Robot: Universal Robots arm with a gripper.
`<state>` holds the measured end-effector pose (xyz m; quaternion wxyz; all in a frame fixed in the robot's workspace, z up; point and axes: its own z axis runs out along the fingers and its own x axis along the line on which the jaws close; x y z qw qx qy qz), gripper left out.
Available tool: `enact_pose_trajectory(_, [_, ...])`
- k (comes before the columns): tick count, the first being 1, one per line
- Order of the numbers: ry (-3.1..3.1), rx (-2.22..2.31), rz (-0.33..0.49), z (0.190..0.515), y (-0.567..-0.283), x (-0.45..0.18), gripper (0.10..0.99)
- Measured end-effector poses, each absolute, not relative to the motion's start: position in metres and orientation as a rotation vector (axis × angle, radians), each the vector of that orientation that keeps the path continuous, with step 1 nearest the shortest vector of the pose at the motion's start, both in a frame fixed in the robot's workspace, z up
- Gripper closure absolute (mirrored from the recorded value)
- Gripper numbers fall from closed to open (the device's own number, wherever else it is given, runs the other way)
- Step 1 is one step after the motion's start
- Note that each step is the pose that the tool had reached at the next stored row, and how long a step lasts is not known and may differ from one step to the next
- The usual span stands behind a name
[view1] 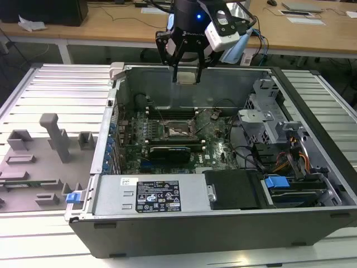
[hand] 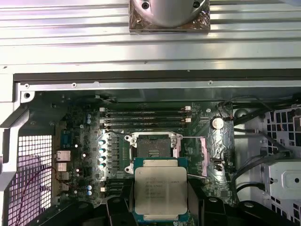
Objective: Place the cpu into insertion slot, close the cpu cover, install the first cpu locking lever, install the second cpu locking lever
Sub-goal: 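Place the cpu into insertion slot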
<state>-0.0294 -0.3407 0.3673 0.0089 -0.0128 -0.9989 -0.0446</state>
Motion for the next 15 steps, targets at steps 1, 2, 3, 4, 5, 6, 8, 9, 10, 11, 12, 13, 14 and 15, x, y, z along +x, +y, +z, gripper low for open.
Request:
enact_pose_trajectory(1, [-3.122, -0.04, -0.139, 0.366, -0.341, -0.03, 0.545])
enact_pose_trajectory(2, [-3.123, -0.04, -0.14, 0.364, -0.341, -0.031, 0.545])
enact_pose_trajectory(3, [-3.124, -0.04, -0.14, 0.363, -0.341, -0.031, 0.545])
enact_pose_trajectory(4, [-3.125, -0.04, -0.14, 0.36, -0.341, -0.032, 0.545])
enact_pose_trajectory(5, [-3.126, -0.04, -0.14, 0.358, -0.341, -0.032, 0.545])
enact_pose_trajectory(6, [-3.126, -0.04, -0.14, 0.357, -0.341, -0.032, 0.545])
enact_pose_trajectory(8, [-3.127, -0.04, -0.14, 0.35, -0.341, -0.033, 0.545])
enact_pose_trajectory(9, [-3.127, -0.04, -0.14, 0.348, -0.34, -0.033, 0.545])
enact_pose_trajectory(10, [-3.127, -0.04, -0.139, 0.346, -0.34, -0.033, 0.545])
enact_pose_trajectory(11, [-3.128, -0.039, -0.139, 0.344, -0.34, -0.033, 0.545])
enact_pose_trajectory(12, [-3.128, -0.04, -0.139, 0.341, -0.34, -0.033, 0.545])
enact_pose_trajectory(13, [-3.128, -0.04, -0.139, 0.339, -0.34, -0.033, 0.545])
enact_pose_trajectory(14, [-3.128, -0.039, -0.139, 0.338, -0.34, -0.033, 0.545])
enact_pose_trajectory(15, [-3.128, -0.039, -0.139, 0.336, -0.34, -0.033, 0.545])
